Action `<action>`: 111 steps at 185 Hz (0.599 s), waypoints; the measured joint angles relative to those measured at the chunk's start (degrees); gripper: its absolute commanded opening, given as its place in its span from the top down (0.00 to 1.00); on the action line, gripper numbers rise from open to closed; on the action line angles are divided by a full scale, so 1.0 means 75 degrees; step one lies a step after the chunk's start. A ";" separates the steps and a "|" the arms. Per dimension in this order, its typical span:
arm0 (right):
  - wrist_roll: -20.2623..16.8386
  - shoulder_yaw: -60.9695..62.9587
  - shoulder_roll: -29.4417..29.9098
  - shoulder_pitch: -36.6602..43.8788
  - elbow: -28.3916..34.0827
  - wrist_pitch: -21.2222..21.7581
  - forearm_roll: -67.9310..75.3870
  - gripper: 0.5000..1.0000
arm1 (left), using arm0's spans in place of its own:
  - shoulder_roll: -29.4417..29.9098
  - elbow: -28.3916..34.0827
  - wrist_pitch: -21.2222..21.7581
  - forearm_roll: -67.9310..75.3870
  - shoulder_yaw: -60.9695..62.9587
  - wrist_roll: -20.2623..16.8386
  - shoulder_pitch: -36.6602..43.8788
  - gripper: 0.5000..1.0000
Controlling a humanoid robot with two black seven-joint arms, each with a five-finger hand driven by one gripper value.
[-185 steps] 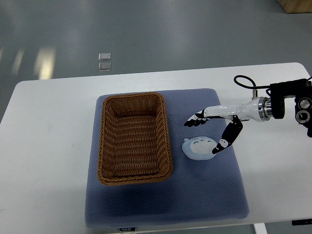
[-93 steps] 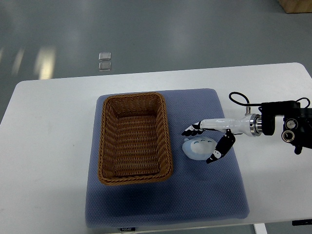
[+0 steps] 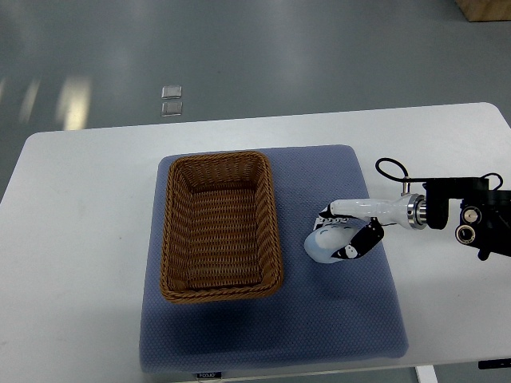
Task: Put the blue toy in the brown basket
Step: 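Close the right hand fingers around the pale blue plush toy, then lift the toy with the right hand and carry it over the basket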
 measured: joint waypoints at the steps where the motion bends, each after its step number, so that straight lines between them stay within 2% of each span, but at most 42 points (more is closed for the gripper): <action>1: 0.0001 0.0001 -0.0008 0.0004 0.0000 0.0000 0.0000 1.00 | 0.0000 0.0000 0.0000 0.0000 0.0000 0.0000 0.0000 0.00; 46: 0.0041 0.0082 -0.0401 0.0383 0.0098 0.0007 0.0082 1.00 | 0.0000 0.0000 0.0000 0.0000 0.0005 0.0001 0.0001 0.00; 111: 0.0068 0.0099 -0.0681 0.1935 0.0473 0.0221 0.0453 1.00 | 0.0000 0.0000 0.0002 0.0000 0.0004 -0.0004 0.0002 0.00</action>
